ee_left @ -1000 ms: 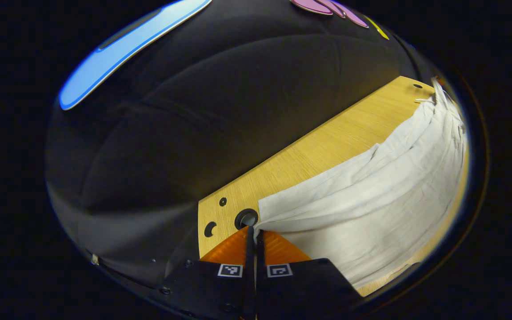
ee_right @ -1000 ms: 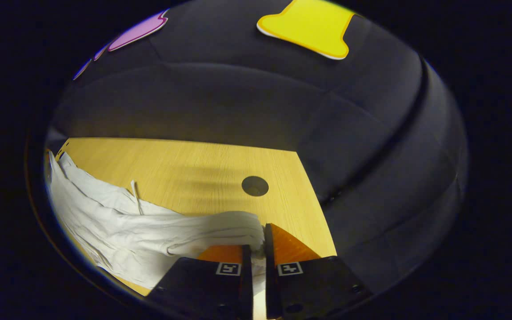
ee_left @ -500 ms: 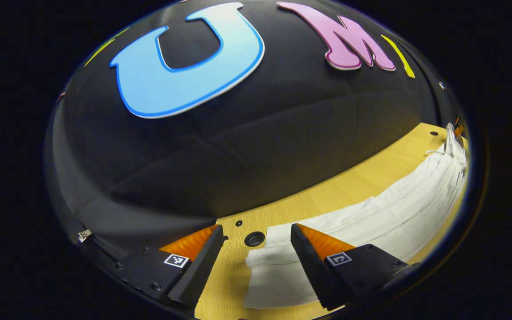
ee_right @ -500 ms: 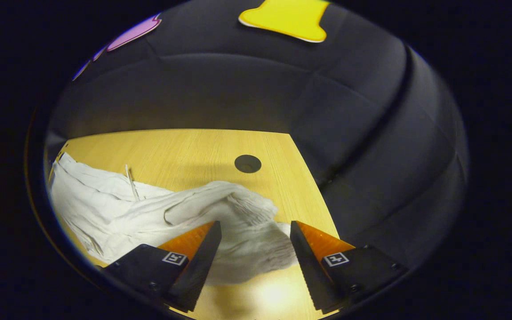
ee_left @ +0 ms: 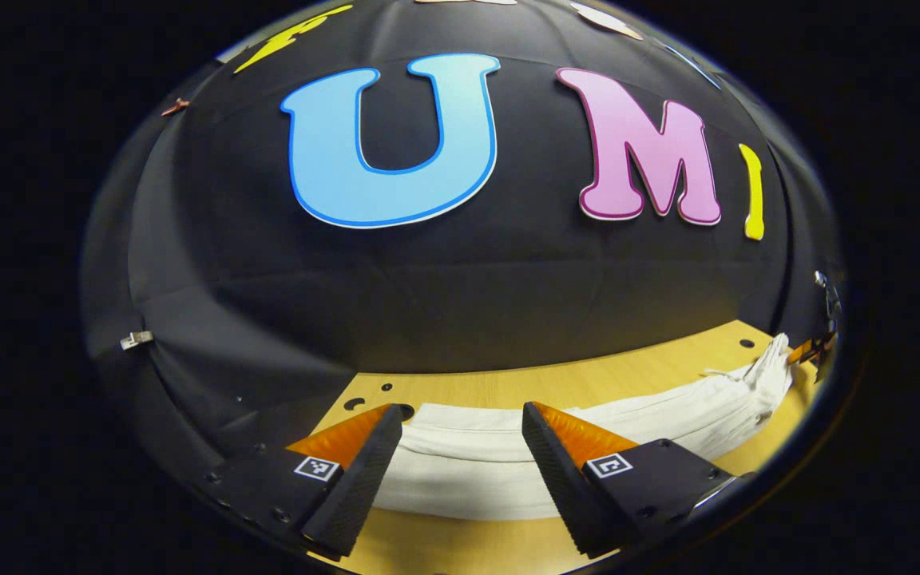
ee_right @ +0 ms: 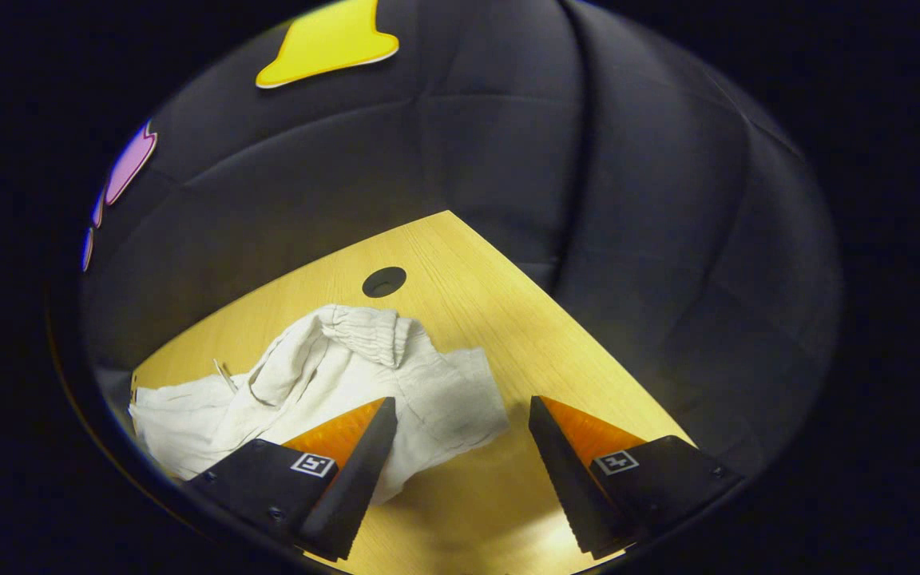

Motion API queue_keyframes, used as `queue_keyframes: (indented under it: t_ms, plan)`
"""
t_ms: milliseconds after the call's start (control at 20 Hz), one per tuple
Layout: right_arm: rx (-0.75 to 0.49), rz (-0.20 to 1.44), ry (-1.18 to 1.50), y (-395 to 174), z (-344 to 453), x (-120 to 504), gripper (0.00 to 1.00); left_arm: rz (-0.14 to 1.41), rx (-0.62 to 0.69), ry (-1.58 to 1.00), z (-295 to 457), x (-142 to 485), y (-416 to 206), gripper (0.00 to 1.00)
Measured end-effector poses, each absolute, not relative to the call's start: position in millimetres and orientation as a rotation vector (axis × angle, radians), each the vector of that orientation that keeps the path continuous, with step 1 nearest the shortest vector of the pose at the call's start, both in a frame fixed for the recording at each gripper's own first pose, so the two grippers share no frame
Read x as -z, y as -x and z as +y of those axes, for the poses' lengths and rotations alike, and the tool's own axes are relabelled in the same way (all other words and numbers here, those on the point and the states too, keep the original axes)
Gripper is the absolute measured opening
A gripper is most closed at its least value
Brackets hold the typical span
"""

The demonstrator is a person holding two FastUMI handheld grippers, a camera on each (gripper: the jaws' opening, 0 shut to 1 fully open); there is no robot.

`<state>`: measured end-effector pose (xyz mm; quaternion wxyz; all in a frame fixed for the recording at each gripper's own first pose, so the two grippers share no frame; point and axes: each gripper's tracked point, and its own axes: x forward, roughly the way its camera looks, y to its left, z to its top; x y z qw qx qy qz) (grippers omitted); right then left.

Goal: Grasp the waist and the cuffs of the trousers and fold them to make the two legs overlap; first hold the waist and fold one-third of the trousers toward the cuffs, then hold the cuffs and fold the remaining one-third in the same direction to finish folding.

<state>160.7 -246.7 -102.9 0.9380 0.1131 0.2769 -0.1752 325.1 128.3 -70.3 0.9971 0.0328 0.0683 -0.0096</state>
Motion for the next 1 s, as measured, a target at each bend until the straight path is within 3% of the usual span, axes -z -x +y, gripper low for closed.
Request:
queue_keyframes:
  t_ms: [250,300,350,400,450,500,550,600,650,850,900,950,1000]
  plan:
    - [0.356,0.544,-0.171,-166,-246,104,0.99,0.148,0.008,-0.070,105,59,-293,0.96]
    - [0.362,0.542,-0.158,-166,-246,104,0.92,0.164,0.000,-0.073,101,60,-288,0.96]
    - [0.370,0.541,-0.146,-165,-247,105,0.99,0.182,-0.006,-0.071,96,61,-282,0.96]
    - [0.380,0.542,-0.131,-164,-248,104,0.99,0.194,-0.014,-0.067,91,61,-277,0.96]
    - [0.375,0.543,-0.127,-165,-245,102,0.91,0.205,-0.017,-0.058,84,60,-272,0.96]
    - [0.383,0.544,-0.118,-167,-244,104,0.91,0.217,-0.021,-0.054,79,61,-267,0.97]
    - [0.387,0.541,-0.103,-169,-241,110,0.82,0.229,-0.031,-0.049,74,61,-263,0.96]
    - [0.373,0.537,-0.096,-170,-238,111,0.82,0.242,-0.032,-0.047,68,63,-259,0.97]
    - [0.370,0.537,-0.089,-170,-235,112,0.69,0.250,-0.038,-0.045,63,62,-255,0.97]
    - [0.318,0.559,-0.120,-169,-228,112,0.46,0.269,-0.048,-0.018,45,60,-243,0.97]
    - [0.309,0.566,-0.148,-171,-227,115,0.46,0.268,-0.045,-0.006,41,58,-242,0.97]
    - [0.307,0.564,-0.162,-169,-224,110,0.30,0.268,-0.042,0.000,38,57,-239,0.97]
    - [0.313,0.576,-0.173,-170,-223,111,0.30,0.273,-0.042,0.001,37,58,-237,0.97]
